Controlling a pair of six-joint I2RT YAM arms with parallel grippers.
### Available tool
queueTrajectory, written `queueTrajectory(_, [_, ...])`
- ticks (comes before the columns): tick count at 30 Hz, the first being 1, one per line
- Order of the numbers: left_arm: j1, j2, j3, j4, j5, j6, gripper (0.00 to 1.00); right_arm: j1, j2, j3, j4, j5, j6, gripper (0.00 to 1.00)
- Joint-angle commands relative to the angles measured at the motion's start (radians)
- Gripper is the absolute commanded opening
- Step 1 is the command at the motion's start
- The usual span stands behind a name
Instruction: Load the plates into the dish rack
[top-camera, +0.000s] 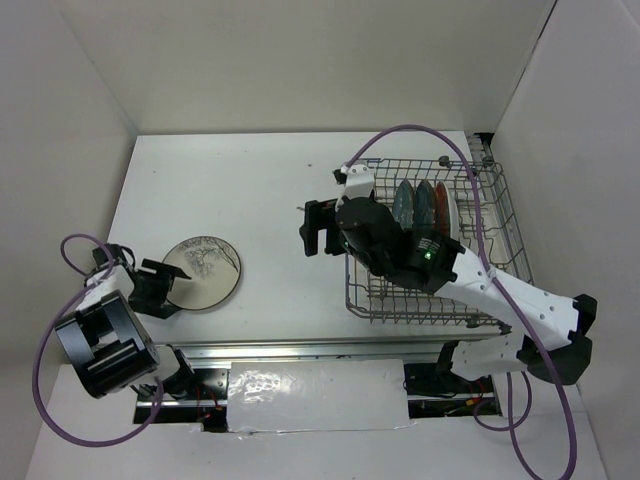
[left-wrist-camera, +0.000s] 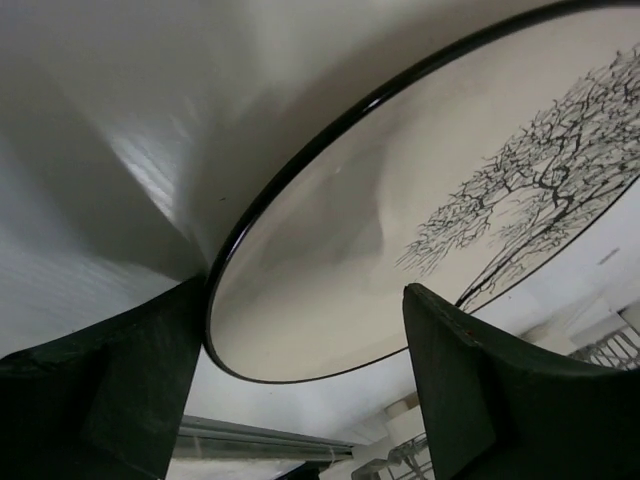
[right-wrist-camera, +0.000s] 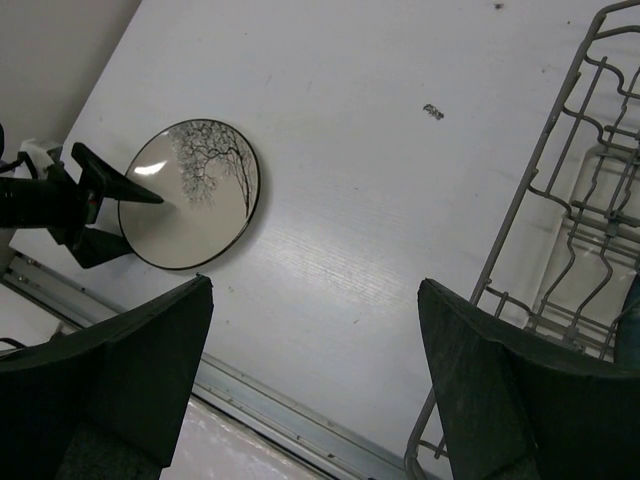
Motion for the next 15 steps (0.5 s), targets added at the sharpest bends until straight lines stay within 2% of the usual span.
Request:
queueTrajectory(1, [0.0, -0.034, -0.054, 0.133, 0.123, -0.027, 0.88, 0.015, -0.031, 0.002, 0.051, 0.002, 0.017, 0.9])
queueTrajectory(10, [0.0, -0.04, -0.146, 0.279, 0.192, -0.062, 0.78, 0.019, -0.002, 0.028, 0.039, 0.002, 0.03, 0.9])
queueTrajectory(15, [0.001, -0.08, -0.195, 0.328, 0.175, -0.107, 0.63, 0.03, 0.016, 0.039, 0.022, 0.014, 0.036, 0.9])
